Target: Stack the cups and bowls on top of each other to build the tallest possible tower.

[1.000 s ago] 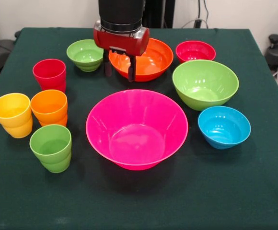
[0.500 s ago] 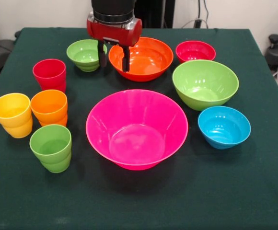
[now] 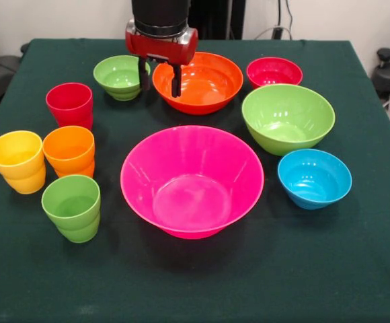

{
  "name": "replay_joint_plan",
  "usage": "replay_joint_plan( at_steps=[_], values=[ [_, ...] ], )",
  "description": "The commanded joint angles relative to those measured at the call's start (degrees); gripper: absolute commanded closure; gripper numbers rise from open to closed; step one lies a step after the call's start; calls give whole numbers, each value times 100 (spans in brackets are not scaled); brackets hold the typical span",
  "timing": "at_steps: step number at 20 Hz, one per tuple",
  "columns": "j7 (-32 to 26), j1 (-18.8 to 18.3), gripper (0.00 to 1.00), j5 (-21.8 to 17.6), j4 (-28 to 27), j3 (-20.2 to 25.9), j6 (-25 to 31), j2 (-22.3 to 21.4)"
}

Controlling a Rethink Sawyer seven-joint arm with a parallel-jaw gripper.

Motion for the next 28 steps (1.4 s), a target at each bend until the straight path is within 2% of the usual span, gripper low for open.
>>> replay_joint_plan(
  at_steps=[1,8,17,25,28],
  values=[
    [-1661,-164,0,-894,-111,726,432,476],
    [-1889,-365,0,-1151,-448,1034,703,687],
    [-1855,-502,0,-1135,-332,1297,994,341],
    [-1988,-811,0,-1089,-217,1571,1285,-79],
    [-2050,-896,0,-1175,-327,1660,1336,-34]
  ],
)
